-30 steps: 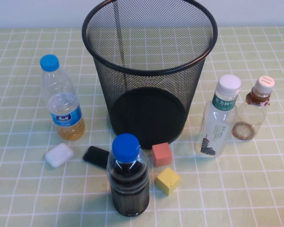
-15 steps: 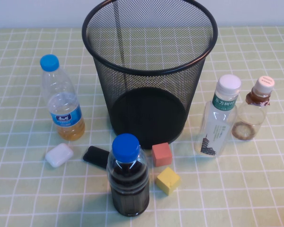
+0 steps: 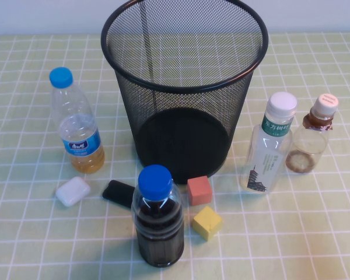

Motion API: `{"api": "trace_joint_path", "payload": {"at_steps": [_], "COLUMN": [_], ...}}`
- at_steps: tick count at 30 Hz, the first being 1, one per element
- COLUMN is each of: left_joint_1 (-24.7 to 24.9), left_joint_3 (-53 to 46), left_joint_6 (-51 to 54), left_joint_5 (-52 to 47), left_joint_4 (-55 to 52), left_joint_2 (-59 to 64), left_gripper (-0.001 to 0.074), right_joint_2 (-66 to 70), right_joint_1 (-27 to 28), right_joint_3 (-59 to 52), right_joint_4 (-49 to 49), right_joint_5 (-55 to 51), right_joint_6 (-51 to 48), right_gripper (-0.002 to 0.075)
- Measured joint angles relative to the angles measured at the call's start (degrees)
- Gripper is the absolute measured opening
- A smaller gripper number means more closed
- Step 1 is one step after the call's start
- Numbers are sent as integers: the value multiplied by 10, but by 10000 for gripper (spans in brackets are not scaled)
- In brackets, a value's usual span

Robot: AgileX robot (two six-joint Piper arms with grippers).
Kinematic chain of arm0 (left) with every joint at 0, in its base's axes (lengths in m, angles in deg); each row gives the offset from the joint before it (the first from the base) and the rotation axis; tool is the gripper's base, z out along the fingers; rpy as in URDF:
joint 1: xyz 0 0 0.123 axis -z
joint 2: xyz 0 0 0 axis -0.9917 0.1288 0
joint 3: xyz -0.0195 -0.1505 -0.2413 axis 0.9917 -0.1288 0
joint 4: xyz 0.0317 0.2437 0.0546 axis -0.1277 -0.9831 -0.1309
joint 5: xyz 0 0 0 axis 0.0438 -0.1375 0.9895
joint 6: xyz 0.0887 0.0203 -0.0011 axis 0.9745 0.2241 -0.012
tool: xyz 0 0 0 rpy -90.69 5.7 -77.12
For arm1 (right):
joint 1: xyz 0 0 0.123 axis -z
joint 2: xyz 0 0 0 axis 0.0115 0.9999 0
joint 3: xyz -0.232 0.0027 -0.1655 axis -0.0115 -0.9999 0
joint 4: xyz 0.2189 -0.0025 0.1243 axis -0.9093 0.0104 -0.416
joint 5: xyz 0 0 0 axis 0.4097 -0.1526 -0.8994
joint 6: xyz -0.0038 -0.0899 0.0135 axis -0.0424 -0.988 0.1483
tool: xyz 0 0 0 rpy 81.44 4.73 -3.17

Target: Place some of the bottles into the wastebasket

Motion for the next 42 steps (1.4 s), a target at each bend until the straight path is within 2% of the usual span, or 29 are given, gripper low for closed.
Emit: {"api": "trace_joint_path", "payload": {"at_steps": [3, 9, 12, 15, 19, 27, 29, 33, 36, 42], "left_joint_1": [0, 0, 0, 0, 0, 0, 0, 0, 0, 0], "left_joint_3": [0, 0, 0, 0, 0, 0, 0, 0, 0, 0], "left_joint_6": [0, 0, 0, 0, 0, 0, 0, 0, 0, 0], "left_joint_5": [0, 0, 0, 0, 0, 0, 0, 0, 0, 0], "left_joint_4": [0, 0, 0, 0, 0, 0, 0, 0, 0, 0], "left_joint_2": [0, 0, 0, 0, 0, 0, 0, 0, 0, 0], "left_gripper": [-1, -1, -1, -1, -1, -1, -1, -1, -1, -1], "right_joint_2": [0, 0, 0, 0, 10, 162, 207, 263, 293, 385], "right_joint_1": [0, 0, 0, 0, 0, 0, 0, 0, 0, 0], "right_joint_3": [0, 0, 33, 107, 232, 413, 428, 432, 433, 477], "right_joint_4": [0, 2, 12, 32, 47, 32, 28, 32, -32, -185], "right_joint_5": [75, 321, 344, 273, 114, -252, -293, -310, -315, -406], "right_joint_6": [0, 36, 75, 125, 183, 201, 201, 188, 171, 4], "right_gripper": [-11, -11, -11, -11, -11, -11, -11, -11, -11, -11]}}
